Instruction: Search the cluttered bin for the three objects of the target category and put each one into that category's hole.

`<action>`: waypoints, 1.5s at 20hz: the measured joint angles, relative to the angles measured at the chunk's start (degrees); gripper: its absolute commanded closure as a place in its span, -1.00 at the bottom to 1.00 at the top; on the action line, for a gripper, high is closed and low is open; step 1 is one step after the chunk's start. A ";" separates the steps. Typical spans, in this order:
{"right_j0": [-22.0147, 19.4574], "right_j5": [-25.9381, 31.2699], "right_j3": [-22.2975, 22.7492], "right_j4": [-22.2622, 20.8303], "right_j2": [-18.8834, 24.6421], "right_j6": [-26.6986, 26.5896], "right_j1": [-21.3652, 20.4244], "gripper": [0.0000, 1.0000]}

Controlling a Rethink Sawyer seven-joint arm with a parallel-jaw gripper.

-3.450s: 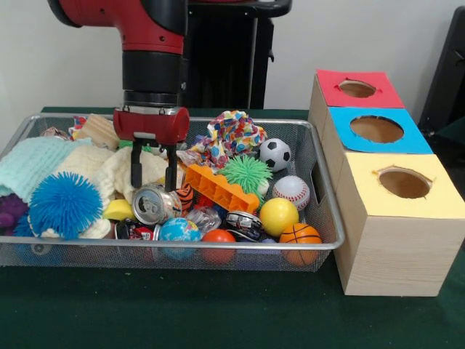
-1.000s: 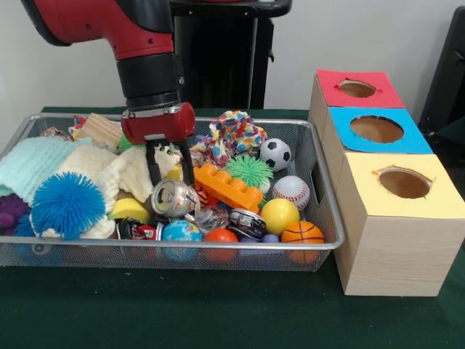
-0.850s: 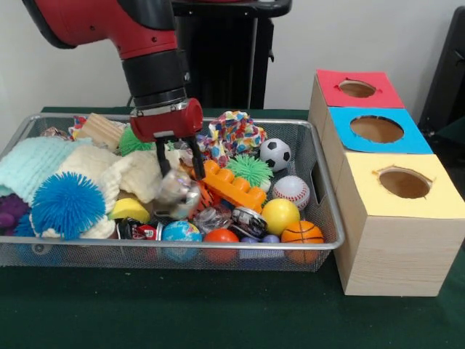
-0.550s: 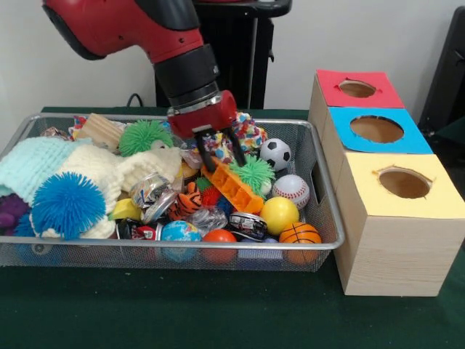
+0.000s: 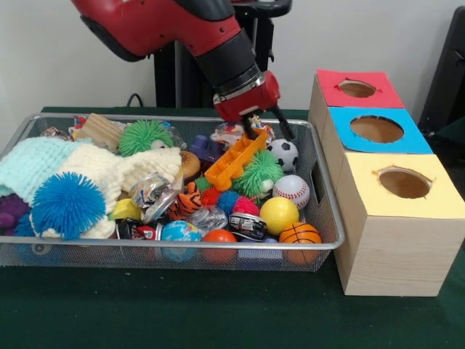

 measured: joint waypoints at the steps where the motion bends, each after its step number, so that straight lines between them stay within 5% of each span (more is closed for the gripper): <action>1: 0.79 -0.02 0.56 0.00 -0.26 0.00 -1.00 -1.00; 9: 8.58 0.00 2.37 0.11 -3.23 0.00 -15.01 -1.00; 14: 9.38 0.01 2.39 0.62 -3.91 0.00 -21.12 -1.00; 30: 8.78 0.01 1.32 1.68 -5.26 0.00 -25.31 -1.00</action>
